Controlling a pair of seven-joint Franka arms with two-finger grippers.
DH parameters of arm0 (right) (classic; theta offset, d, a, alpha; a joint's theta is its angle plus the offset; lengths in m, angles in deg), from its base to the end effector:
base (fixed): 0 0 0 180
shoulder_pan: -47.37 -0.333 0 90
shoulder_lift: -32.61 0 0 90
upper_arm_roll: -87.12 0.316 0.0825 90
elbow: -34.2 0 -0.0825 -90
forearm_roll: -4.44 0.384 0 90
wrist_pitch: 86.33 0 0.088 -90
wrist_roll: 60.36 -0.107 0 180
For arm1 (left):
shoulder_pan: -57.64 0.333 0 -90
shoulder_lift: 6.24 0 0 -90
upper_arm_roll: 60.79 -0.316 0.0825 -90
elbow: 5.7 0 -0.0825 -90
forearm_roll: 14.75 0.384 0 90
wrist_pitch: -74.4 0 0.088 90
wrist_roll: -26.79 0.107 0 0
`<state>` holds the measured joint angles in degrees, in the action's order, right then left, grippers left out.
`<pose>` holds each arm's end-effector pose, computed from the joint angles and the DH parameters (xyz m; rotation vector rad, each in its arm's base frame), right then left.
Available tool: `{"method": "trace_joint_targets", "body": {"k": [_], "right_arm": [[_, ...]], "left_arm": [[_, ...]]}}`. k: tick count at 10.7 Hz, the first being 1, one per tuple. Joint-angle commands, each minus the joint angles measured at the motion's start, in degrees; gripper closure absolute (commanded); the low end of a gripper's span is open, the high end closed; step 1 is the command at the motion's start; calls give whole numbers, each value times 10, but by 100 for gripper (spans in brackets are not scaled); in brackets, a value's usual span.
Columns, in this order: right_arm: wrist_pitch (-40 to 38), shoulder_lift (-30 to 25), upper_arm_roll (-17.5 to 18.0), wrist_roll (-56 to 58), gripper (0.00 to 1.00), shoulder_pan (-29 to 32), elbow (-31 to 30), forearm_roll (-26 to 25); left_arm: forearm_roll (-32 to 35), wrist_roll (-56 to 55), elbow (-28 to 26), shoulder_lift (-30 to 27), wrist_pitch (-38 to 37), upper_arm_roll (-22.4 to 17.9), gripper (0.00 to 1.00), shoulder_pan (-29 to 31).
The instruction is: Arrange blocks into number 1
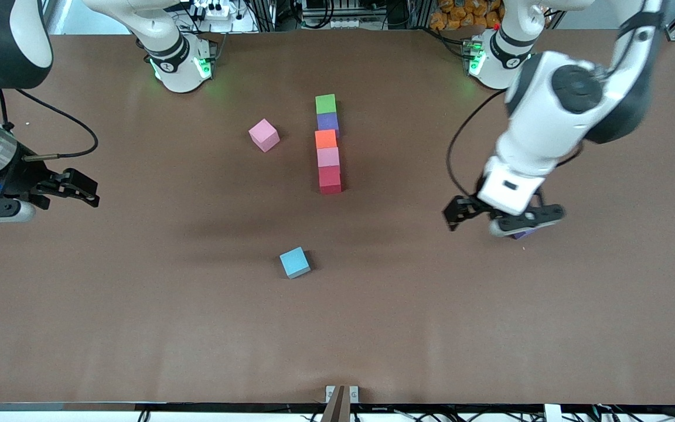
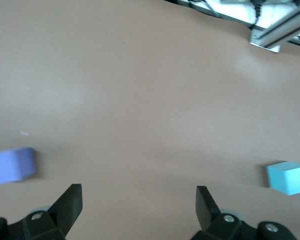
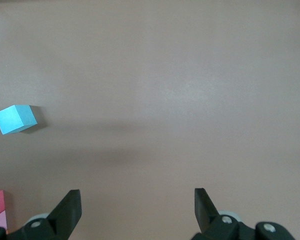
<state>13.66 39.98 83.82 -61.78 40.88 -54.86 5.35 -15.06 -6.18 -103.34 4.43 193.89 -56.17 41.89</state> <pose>0.6065 0.0373 0.5736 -3.1289 -0.0459 -0.0970 0.5983 -0.2189 0.4984 3.0067 0.3396 0.2520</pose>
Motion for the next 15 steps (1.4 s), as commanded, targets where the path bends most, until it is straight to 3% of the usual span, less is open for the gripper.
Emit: {"method": "trace_joint_targets", "body": {"k": [1, 3, 7, 11, 15], "right_arm": [[-9, -3, 3, 4, 0, 5, 13, -1], [-39, -7, 2, 10, 0, 10, 23, -6], [-102, -6, 0, 54, 0, 28, 66, -10], [-124, -3, -2, 59, 0, 28, 86, -35], [-128, -1, -2, 56, 0, 26, 86, -28]], "left_arm": [[12, 96, 31, -25, -91, 14, 0, 69], [11, 190, 32, -49, -129, 28, 0, 139], [12, 290, 74, -70, -217, 20, 0, 198], [14, 295, 82, -93, -256, -7, 0, 194], [11, 295, 110, -88, -268, -65, 0, 113]]}}
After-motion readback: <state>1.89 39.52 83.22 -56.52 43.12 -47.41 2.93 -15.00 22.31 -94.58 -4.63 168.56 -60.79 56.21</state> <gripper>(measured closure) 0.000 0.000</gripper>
